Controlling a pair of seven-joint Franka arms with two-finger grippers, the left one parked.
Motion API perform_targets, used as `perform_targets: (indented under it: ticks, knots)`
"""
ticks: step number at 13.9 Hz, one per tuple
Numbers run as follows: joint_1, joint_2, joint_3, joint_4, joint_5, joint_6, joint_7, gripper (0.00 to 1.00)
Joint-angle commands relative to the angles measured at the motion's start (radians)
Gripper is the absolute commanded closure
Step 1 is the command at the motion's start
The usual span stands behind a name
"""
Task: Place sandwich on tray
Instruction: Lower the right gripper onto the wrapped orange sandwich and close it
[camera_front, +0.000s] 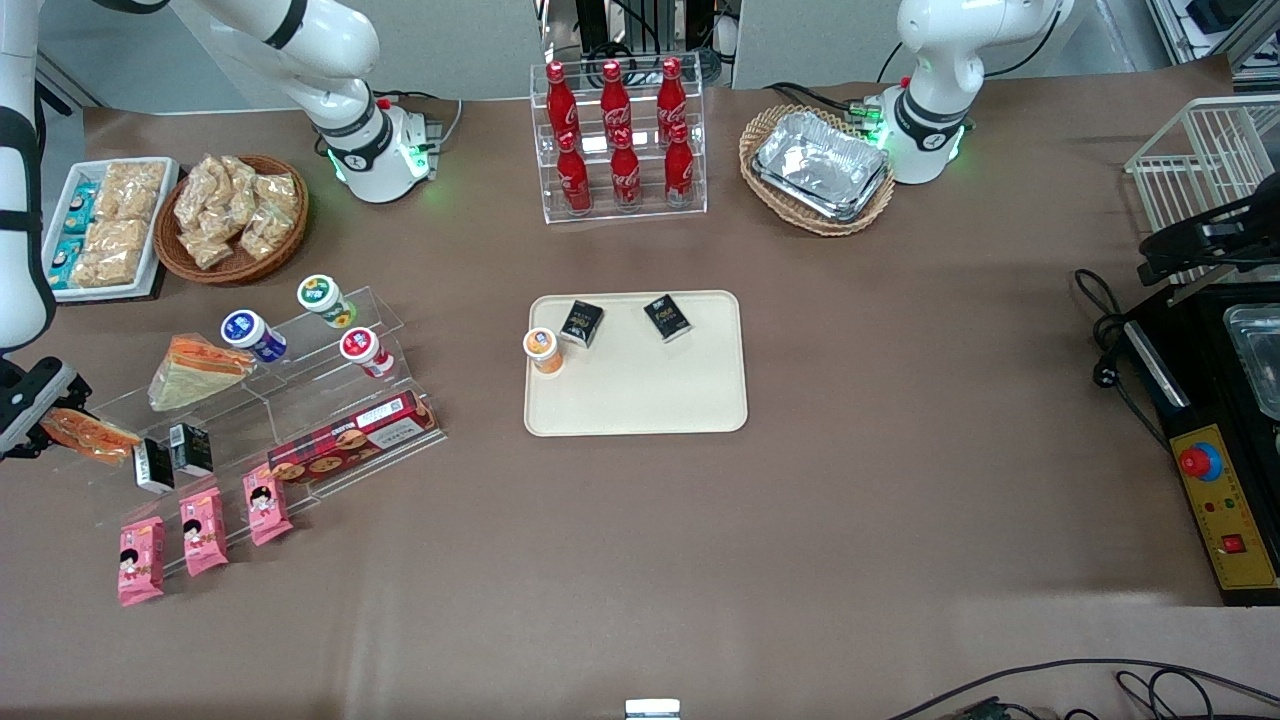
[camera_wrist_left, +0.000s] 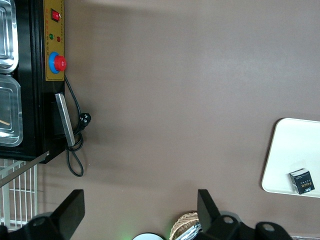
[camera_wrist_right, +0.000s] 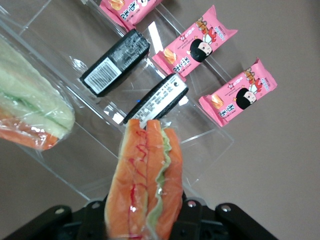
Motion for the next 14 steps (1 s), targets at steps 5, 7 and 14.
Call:
perform_targets:
  ticks: [5, 7, 14]
  knots:
    - [0.002, 0.025, -0.005, 0.164, 0.019, -0.16, -0.007, 1.0]
    - [0.005, 0.019, -0.003, 0.222, 0.003, -0.269, 0.082, 1.0]
    - [0.088, 0.005, 0.006, 0.374, -0.015, -0.527, 0.404, 1.0]
